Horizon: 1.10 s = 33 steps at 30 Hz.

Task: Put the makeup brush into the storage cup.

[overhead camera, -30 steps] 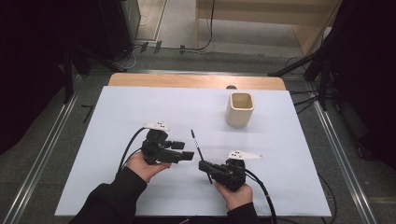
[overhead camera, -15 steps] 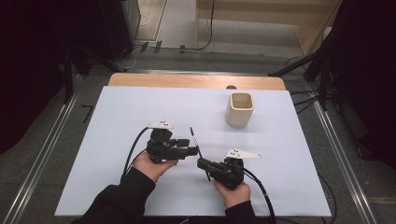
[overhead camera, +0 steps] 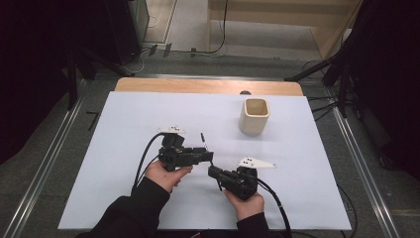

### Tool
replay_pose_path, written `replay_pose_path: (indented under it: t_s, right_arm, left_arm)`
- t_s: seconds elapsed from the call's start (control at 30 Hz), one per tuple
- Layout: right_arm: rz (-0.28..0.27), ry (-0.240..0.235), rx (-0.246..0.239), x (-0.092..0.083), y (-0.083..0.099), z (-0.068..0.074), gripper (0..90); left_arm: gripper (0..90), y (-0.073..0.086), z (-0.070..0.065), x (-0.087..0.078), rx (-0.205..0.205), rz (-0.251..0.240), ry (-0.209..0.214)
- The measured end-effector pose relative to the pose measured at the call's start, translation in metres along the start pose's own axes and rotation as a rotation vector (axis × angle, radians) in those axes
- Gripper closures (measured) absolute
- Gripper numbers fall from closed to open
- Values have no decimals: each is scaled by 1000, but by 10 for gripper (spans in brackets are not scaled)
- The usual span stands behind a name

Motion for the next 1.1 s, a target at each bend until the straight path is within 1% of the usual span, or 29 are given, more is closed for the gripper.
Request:
replay_pose_path:
  t_s: [0.07, 0.1, 0.13, 0.17, 0.23, 0.33, 0.43, 0.5, 0.6, 0.67, 0.73, 0.8, 0.83, 0.87, 0.9, 0.97, 1.03, 1.1]
  right_arm:
    - [0, -4, -3, 0, 0, 1, 859]
    - [-2, -7, -9, 0, -1, 2, 859]
    - [-4, -8, -14, 0, -1, 3, 859]
    - [-4, -8, -14, 0, -1, 3, 859]
    - [-8, -7, -17, 0, -1, 3, 859]
    - [-12, -9, -23, 1, -1, 4, 859]
    - [-5, -13, -19, 1, -1, 5, 859]
    - [-8, -14, -23, 2, -1, 6, 859]
    - [-5, -16, -24, 3, 0, 7, 859]
    - [-5, -21, -25, 3, 0, 7, 859]
    - [-4, -26, -30, 3, 0, 8, 860]
    - [5, -28, -31, 4, 1, 8, 860]
    - [5, -28, -31, 4, 1, 8, 860]
    - [10, -27, -30, 4, 1, 9, 860]
    - [10, -27, -30, 4, 1, 9, 860]
    - [13, -26, -30, 5, 1, 9, 860]
    - [14, -29, -33, 5, 2, 9, 860]
    - [14, -28, -42, 4, 2, 10, 859]
  left_arm:
    - [586, 0, 0, 1, -32, 0, 23]
    - [590, 1, 1, 2, -43, 3, 26]
    - [627, 1, 2, 1, -64, -4, 37]
    - [634, 1, 2, 1, -64, -4, 37]
    - [645, 0, 4, 0, -81, -7, 51]
    - [682, 0, 5, 0, -88, -5, 56]
    - [719, 1, 4, 1, -88, -4, 59]
    - [760, 1, 3, 2, -90, -5, 62]
    - [785, 1, 3, 2, -92, 1, 66]
    - [796, 1, 3, 1, -97, -9, 70]
    - [813, 0, 2, 0, -94, -10, 74]
    - [829, 1, 2, 1, -97, -4, 88]
    - [833, 1, 2, 1, -97, -4, 88]
    - [838, 1, 2, 1, -111, -1, 102]
    - [842, 1, 2, 1, -111, -1, 102]
    - [847, 1, 2, 0, -115, 4, 115]
    - [850, 1, 2, 0, -108, 2, 117]
    - [855, 1, 2, 0, -119, 4, 135]
Point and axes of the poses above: each handheld gripper's, and its own axes: x roughly forward along the jaws, y roughly out of its underside, z roughly to its left, the point moved 5 cm from there along x, roughly forward along the jaws, and after that the axes turned 2 degrees about z, right-handed, at the moved point
